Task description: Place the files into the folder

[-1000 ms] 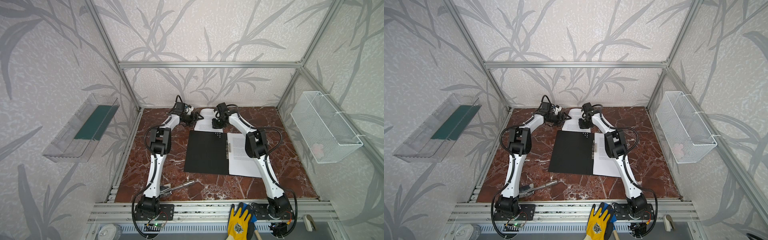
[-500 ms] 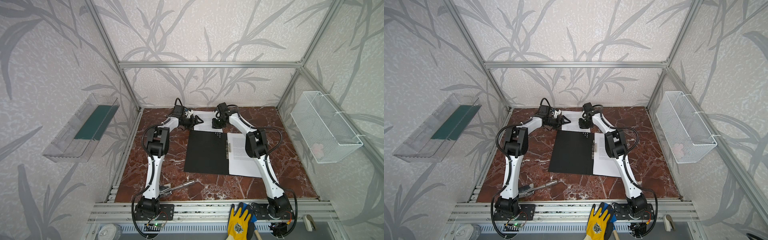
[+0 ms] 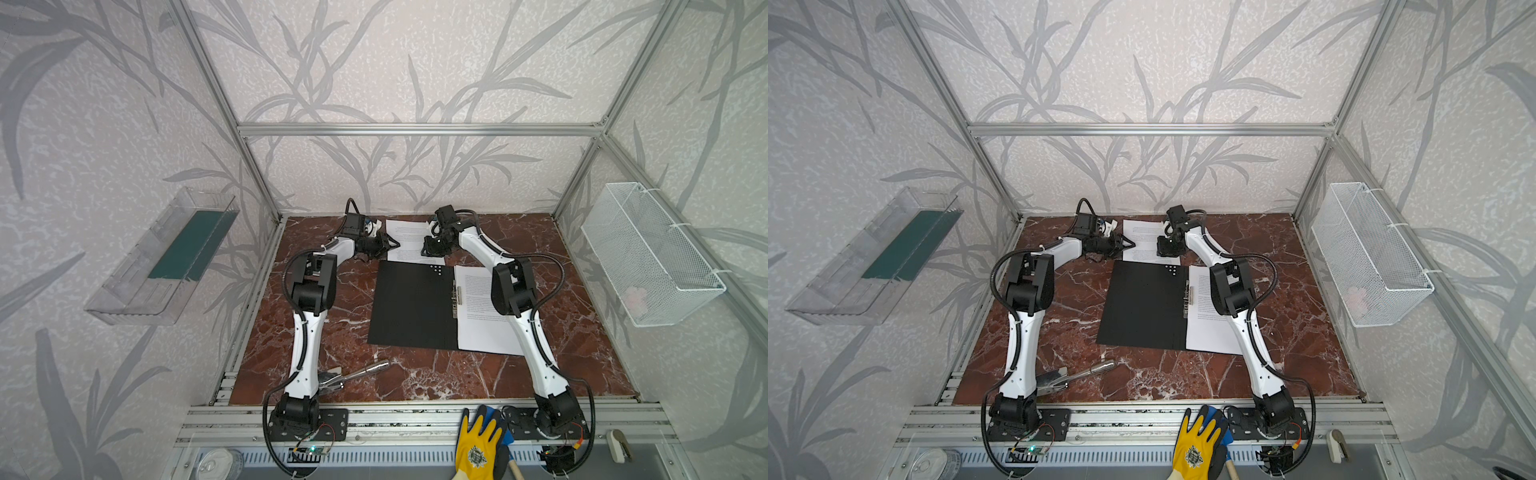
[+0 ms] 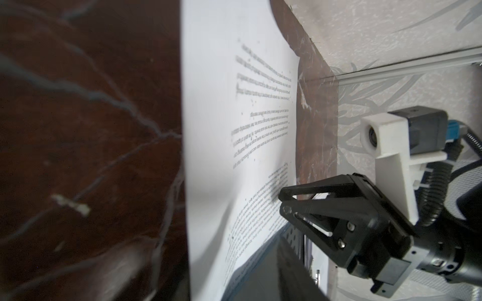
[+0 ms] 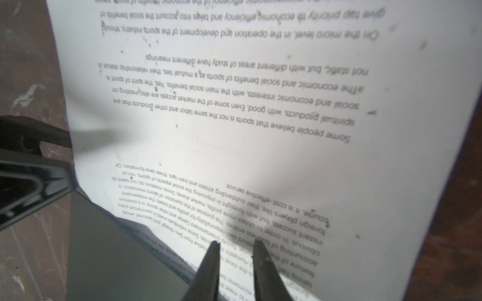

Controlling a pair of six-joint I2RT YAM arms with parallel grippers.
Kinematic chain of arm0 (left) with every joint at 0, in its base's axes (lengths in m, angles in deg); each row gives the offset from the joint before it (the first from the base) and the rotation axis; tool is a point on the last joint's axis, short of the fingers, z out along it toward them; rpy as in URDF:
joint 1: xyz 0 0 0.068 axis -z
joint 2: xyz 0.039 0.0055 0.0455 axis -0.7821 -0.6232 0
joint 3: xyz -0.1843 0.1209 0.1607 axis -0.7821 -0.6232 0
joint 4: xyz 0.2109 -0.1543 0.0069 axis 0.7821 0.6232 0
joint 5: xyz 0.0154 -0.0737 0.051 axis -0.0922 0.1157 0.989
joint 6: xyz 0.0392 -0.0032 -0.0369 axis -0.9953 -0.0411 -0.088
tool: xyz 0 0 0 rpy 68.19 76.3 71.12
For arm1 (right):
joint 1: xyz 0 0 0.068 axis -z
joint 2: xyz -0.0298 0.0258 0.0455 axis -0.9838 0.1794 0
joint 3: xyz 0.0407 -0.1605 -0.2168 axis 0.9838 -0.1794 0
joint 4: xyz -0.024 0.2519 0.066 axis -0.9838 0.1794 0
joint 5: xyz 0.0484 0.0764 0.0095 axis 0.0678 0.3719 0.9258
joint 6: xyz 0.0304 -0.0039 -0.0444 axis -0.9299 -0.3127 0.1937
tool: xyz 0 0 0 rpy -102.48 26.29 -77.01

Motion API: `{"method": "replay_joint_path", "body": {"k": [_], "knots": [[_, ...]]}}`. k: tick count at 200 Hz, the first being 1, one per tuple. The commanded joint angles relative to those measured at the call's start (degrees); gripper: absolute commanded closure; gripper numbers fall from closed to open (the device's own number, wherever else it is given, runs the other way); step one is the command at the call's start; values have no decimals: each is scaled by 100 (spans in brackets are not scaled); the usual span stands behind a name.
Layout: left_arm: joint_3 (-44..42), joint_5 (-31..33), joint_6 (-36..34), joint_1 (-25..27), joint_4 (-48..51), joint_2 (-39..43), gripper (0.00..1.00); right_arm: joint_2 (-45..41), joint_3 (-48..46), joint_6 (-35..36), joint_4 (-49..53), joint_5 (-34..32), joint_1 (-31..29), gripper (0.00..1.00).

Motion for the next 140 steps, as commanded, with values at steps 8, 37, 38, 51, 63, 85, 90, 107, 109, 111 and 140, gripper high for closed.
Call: {"method": "replay_joint_path", "body": {"k": [8,37,38,51,63,85,90,107,109,111,140], "knots": [[241,140,104,-5,-264,-138,73,-220,-64,90,194,72,11,64],[399,49,345,-30,-574,-227,96,-732,-241,196,147,101,22,53],[405,46,356,-29,-584,-227,96,-767,-270,194,139,97,21,53],[423,1,471,-53,-793,-172,100,-1206,-655,226,-66,-19,20,46],[413,-10,532,-54,-964,-29,100,-1701,-1133,233,-349,-121,20,40],[293,39,473,-48,-1188,448,100,-2809,-2277,198,-990,-412,29,29],[230,73,442,-46,-1257,606,100,-3104,-2585,177,-1174,-468,29,27],[22,323,190,-35,-1224,1135,100,-4040,-3613,101,-1836,-593,38,13],[-5,351,142,-36,-1216,1201,100,-4158,-3718,97,-1869,-625,38,9],[-32,399,110,-29,-1196,1264,100,-4269,-3784,92,-1897,-655,38,3],[-386,991,-538,120,-796,2223,100,-5781,-4987,-7,-2160,-1306,38,1]]}}
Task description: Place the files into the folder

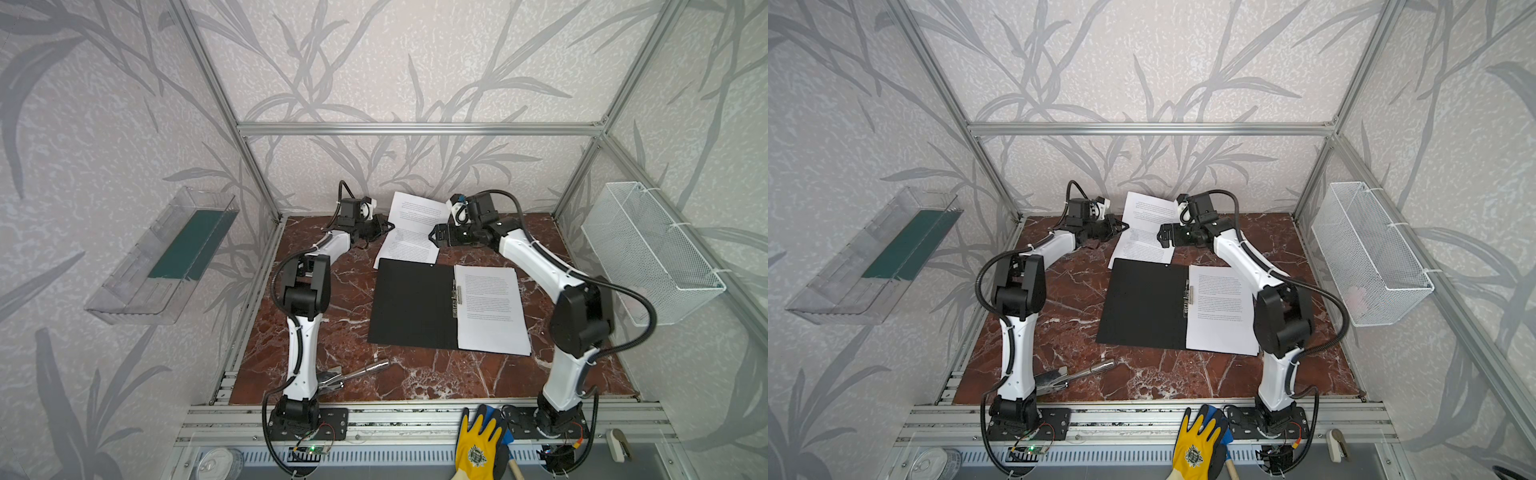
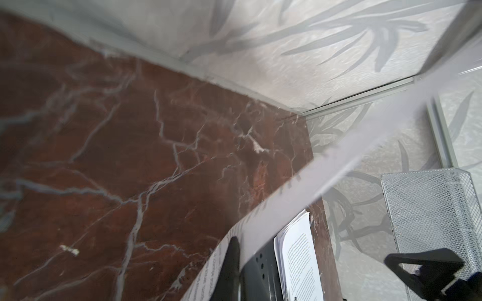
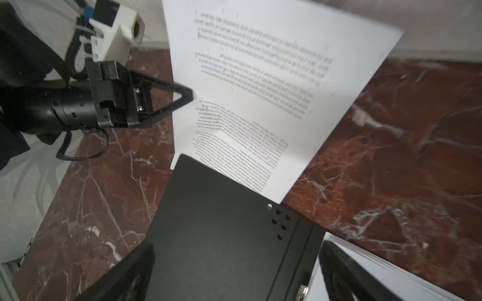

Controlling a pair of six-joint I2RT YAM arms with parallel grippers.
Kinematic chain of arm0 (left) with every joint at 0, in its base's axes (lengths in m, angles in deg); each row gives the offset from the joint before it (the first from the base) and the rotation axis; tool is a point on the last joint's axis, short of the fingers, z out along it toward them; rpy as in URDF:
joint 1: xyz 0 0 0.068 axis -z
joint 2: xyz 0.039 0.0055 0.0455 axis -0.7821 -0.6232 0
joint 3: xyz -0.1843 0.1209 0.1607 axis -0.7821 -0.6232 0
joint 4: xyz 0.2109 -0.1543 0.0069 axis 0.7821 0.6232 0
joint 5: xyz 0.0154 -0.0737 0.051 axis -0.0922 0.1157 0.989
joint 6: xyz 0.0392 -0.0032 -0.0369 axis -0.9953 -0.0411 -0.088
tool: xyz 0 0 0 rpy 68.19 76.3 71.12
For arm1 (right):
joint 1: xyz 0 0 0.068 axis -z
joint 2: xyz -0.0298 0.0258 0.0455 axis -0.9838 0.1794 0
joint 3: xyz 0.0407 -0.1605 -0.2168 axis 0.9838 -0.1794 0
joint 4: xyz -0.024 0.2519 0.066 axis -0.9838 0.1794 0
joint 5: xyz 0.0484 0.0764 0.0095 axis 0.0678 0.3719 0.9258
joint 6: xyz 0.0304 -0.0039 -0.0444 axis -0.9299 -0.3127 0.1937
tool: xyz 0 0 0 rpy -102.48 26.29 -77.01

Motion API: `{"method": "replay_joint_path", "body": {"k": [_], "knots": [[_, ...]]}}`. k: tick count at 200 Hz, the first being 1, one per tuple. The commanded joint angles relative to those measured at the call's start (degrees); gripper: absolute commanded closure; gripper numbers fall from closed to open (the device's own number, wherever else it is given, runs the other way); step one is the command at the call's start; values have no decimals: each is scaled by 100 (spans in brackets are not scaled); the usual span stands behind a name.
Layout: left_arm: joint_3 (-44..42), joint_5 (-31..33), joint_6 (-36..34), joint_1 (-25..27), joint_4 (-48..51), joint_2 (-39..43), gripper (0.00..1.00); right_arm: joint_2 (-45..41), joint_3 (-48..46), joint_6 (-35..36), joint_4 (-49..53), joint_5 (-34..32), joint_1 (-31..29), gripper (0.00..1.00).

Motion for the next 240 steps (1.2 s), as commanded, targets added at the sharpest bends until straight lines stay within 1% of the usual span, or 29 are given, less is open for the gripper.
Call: {"method": "replay_joint_path", "body": {"k": [1,19,35,43,57,64,85,92,104,116,122,152,179,190,198,206,212,224,240], "knots": [[-160,526,-653,141,23,1099,100,-1056,-813,-118,-578,-658,22,1],[-475,1019,-1113,367,185,1710,100,-1990,-1616,-173,-880,-1035,22,1],[-627,1479,-1567,716,599,2207,100,-2777,-2214,-302,-955,-1336,51,1],[-645,1754,-1759,942,872,2415,100,-3101,-2436,-378,-893,-1322,102,1],[-806,2048,-1945,1382,1127,2792,100,-3600,-2729,-423,-710,-1071,233,1],[-961,2233,-1888,1608,1151,2974,100,-3822,-2875,-467,-607,-993,317,1],[-1217,2480,-1674,2272,1423,3425,100,-4515,-3462,-609,-503,-627,689,1],[-1284,2519,-1681,2552,1483,3556,100,-4752,-3674,-673,-479,-531,852,1],[-1424,2788,-1520,3045,1488,3776,100,-5164,-4014,-783,-408,-364,1142,1],[-1433,2683,-1396,3498,1514,3867,100,-5553,-4302,-852,-330,-295,1393,1],[-1440,2731,-1256,3698,1557,3908,100,-5739,-4429,-874,-276,-291,1488,1],[-1938,2678,-578,4354,1075,4142,100,-6287,-4806,-842,4,-148,1657,1],[-2431,2291,111,4529,557,4258,100,-6587,-5183,-825,49,-99,1675,1],[-2694,2406,340,4511,438,4323,100,-6678,-5298,-828,40,-23,1674,1],[-2886,2627,384,4475,450,4352,100,-6720,-5378,-818,6,63,1675,1],[-3041,2875,412,4393,568,4356,100,-6721,-5440,-808,-32,157,1675,1],[-3149,2945,421,4290,577,4327,100,-6706,-5483,-805,-72,250,1675,1],[-3354,2922,507,4039,528,4206,100,-6642,-5579,-789,-137,427,1673,1],[-3585,2714,590,3640,349,3910,100,-6549,-5782,-727,-315,551,1675,1]]}}
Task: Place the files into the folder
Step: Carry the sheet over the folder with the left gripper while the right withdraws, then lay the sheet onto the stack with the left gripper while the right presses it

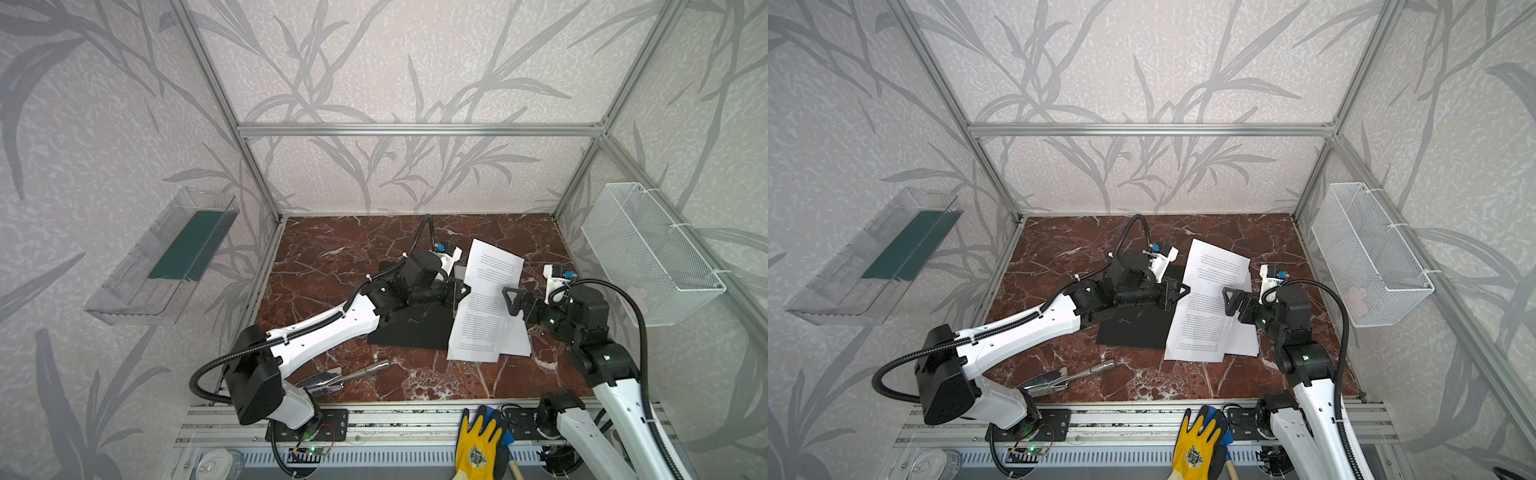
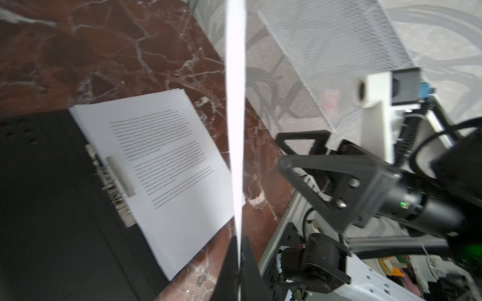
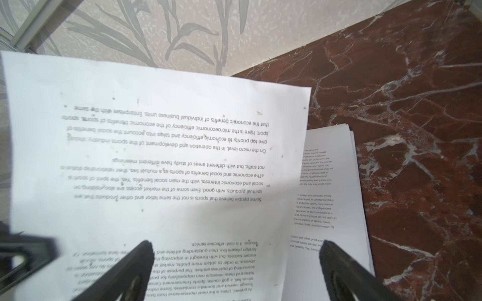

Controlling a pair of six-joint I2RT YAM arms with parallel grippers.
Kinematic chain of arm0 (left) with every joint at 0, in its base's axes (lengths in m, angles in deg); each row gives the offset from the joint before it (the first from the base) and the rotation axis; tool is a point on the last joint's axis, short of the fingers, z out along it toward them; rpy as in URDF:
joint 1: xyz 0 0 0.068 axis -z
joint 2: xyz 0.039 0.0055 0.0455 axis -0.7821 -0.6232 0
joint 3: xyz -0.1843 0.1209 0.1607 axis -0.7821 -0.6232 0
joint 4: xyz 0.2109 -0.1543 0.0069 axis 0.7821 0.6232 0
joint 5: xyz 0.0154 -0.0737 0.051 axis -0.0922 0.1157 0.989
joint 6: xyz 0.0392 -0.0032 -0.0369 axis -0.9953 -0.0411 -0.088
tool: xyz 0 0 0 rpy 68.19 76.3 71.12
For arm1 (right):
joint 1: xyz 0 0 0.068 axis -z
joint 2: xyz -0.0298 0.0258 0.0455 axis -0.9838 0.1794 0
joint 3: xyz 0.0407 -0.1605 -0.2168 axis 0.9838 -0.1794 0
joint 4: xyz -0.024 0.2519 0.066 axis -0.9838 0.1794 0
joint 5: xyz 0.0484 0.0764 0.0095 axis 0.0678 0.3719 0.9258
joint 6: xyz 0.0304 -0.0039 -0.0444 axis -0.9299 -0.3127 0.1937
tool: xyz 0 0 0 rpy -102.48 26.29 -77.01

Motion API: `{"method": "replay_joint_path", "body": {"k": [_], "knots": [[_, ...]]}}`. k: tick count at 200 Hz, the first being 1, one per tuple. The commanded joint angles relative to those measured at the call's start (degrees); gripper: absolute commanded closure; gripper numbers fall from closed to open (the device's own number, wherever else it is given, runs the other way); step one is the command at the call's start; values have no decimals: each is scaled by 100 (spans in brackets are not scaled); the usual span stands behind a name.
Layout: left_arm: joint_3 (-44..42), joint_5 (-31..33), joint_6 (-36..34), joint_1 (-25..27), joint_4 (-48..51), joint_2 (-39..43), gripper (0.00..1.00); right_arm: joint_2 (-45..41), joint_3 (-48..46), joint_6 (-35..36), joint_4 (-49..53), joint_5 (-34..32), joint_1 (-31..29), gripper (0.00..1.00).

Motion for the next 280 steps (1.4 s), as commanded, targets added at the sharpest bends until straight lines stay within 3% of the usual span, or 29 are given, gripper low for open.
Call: {"method": "replay_joint_path", "body": {"k": [1,31,85,160,231,280], "knots": [[-278,83,328,-517,-314,-303,100,99,-239,91,-269,377,22,1],[-493,-147,245,-1040,-603,-1002,100,540,-546,152,-780,513,27,0],[-641,-366,93,-1390,-748,-1882,100,1385,-873,-68,-1605,802,27,1],[-848,-346,-214,-1532,-793,-1982,100,2586,-1091,-367,-2546,1170,-88,8],[-729,-388,-284,-1526,-607,-2238,100,3874,-780,-384,-2743,1253,-367,32],[-721,-434,-250,-1532,-641,-2349,100,4218,-762,-571,-3171,1846,-395,47]]}}
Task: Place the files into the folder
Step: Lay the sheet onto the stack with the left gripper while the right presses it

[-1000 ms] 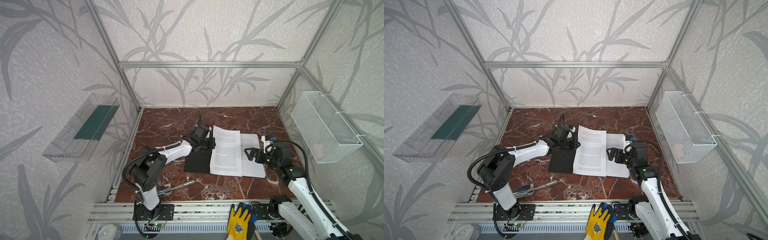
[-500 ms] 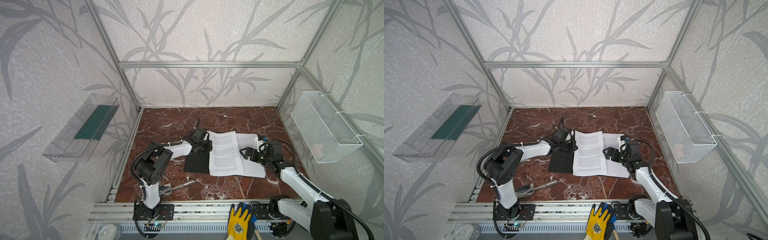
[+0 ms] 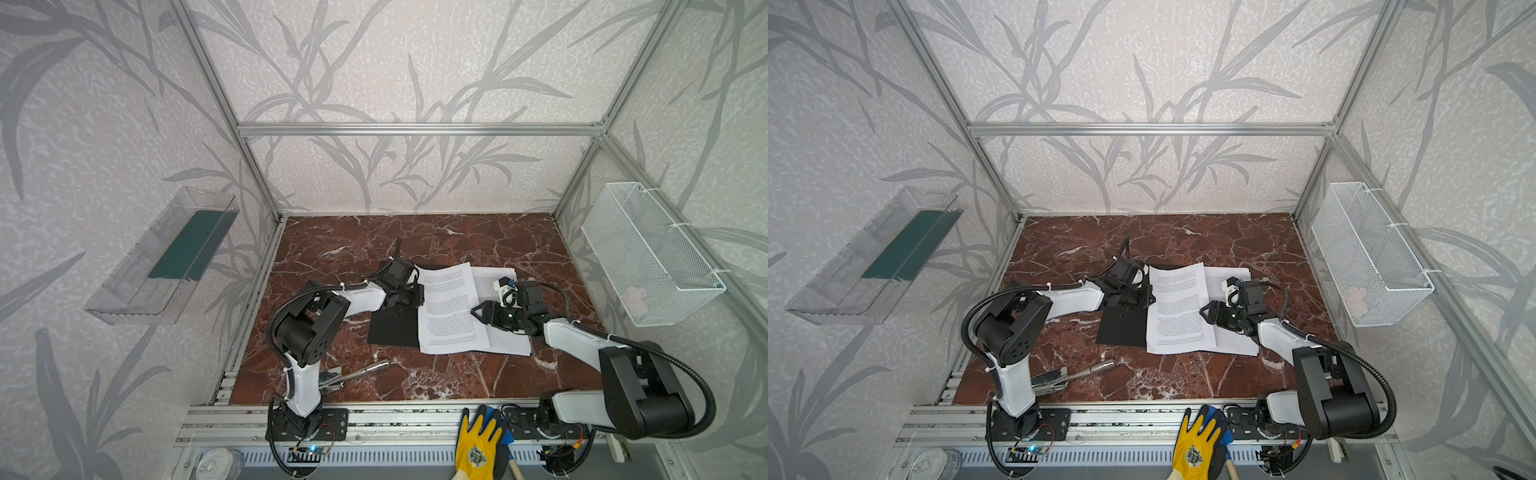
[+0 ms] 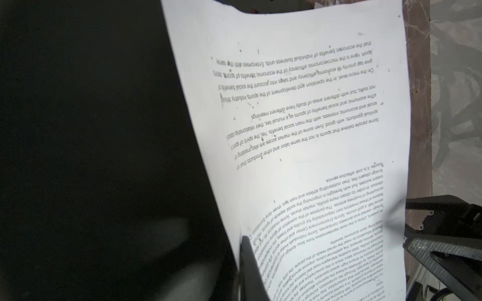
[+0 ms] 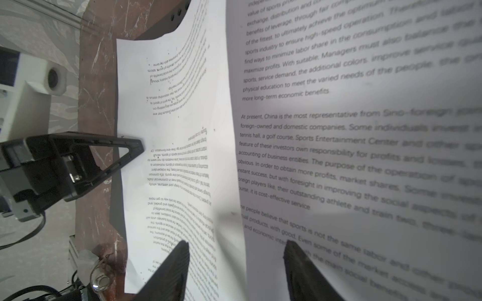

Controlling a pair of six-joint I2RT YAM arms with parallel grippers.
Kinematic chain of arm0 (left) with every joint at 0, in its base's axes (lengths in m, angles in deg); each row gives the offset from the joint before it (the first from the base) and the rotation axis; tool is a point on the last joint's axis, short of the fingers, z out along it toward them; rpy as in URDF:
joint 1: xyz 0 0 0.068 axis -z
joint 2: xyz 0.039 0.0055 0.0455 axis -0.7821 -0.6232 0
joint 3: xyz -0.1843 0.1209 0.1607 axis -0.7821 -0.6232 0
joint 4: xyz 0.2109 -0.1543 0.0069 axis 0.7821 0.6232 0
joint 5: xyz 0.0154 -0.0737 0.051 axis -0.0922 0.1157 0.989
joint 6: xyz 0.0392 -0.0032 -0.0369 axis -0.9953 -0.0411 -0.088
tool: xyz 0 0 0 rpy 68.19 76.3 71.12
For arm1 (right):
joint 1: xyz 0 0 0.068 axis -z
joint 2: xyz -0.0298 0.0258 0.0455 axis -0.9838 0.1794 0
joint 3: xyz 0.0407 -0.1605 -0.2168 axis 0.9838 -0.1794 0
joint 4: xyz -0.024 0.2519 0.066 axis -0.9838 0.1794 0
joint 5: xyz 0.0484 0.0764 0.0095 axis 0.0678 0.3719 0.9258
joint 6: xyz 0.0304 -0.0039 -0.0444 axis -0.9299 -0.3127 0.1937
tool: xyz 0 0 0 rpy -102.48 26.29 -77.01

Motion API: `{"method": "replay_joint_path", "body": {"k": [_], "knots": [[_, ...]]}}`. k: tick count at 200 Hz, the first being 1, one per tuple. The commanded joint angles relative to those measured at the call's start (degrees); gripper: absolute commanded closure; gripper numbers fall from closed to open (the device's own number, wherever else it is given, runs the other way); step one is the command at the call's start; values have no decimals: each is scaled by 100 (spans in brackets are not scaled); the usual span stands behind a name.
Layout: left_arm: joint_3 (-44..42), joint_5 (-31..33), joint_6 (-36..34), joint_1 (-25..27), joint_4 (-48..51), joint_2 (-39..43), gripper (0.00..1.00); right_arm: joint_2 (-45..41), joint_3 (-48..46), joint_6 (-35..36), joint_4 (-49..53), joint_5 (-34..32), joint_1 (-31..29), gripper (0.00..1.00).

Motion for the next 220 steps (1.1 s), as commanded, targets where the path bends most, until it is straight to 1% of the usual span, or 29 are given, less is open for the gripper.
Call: {"method": "replay_joint_path", "body": {"k": [1,42,61,104,165,200,214,220], "knots": [[73,-65,-64,-1,32,-95,100,72,174,-115,-352,381,-34,47],[82,-38,-81,0,49,-111,100,112,152,-227,-589,681,-52,61],[91,-32,-90,-5,50,-135,100,49,130,-260,-668,762,-69,65],[100,-68,-73,-3,42,-173,100,72,143,-247,-667,754,-96,75],[91,-131,-35,-10,-27,-217,100,287,183,-295,-668,755,-105,84],[91,-161,-6,-13,-58,-206,100,247,198,-286,-610,737,-105,95],[91,-258,27,-11,-97,-183,100,192,207,-271,-579,744,-105,100],[82,-319,45,-14,-128,-153,100,154,209,-260,-549,740,-105,100]]}}
